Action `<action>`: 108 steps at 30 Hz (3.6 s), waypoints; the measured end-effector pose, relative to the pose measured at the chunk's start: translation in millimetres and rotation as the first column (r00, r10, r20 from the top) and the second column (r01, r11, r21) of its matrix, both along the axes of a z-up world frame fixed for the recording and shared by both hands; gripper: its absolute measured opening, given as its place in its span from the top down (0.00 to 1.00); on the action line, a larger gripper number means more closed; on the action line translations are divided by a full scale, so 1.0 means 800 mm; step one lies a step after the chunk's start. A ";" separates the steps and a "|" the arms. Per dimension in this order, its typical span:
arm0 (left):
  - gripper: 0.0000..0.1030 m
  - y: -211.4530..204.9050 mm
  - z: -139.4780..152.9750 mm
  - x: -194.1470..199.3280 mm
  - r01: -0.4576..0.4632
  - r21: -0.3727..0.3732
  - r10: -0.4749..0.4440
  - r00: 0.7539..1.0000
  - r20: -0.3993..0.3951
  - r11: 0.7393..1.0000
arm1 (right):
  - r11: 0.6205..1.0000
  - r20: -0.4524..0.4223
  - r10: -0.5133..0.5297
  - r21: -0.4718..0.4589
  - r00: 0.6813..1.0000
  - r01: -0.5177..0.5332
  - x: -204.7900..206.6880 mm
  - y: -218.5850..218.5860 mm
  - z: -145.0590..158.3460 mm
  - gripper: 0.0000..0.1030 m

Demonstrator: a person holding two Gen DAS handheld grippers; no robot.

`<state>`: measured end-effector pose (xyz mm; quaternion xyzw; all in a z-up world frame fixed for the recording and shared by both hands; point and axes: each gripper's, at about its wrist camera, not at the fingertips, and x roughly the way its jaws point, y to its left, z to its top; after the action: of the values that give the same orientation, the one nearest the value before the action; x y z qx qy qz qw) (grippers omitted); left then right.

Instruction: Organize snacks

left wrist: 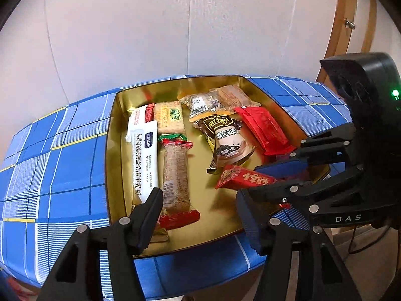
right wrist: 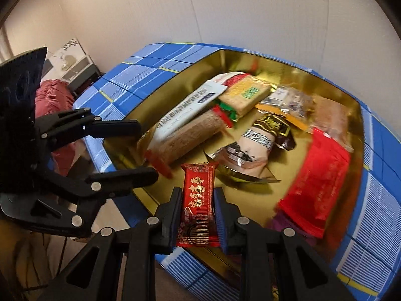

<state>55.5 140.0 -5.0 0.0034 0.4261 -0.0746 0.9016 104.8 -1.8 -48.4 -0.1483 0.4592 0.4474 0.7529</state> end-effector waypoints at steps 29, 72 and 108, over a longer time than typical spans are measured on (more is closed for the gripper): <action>0.30 0.015 0.000 -0.007 -0.069 -0.006 0.069 0.998 0.001 0.998 | 0.952 0.075 -0.306 0.003 0.949 0.306 0.005 -0.036 0.007 0.73; 0.00 0.034 0.051 -0.110 -0.304 0.056 0.290 0.939 0.183 0.951 | 0.663 0.300 -0.743 0.202 0.599 0.721 -0.167 -0.057 0.067 0.59; 0.00 0.033 0.050 -0.112 -0.314 0.086 0.296 0.940 0.172 0.946 | 0.691 0.274 -0.721 0.213 0.637 0.691 -0.173 -0.043 0.063 0.59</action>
<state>-34.3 166.6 34.9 -0.0064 0.3528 0.0906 0.9313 -33.2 -36.4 2.1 0.0022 0.3248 0.1052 0.9399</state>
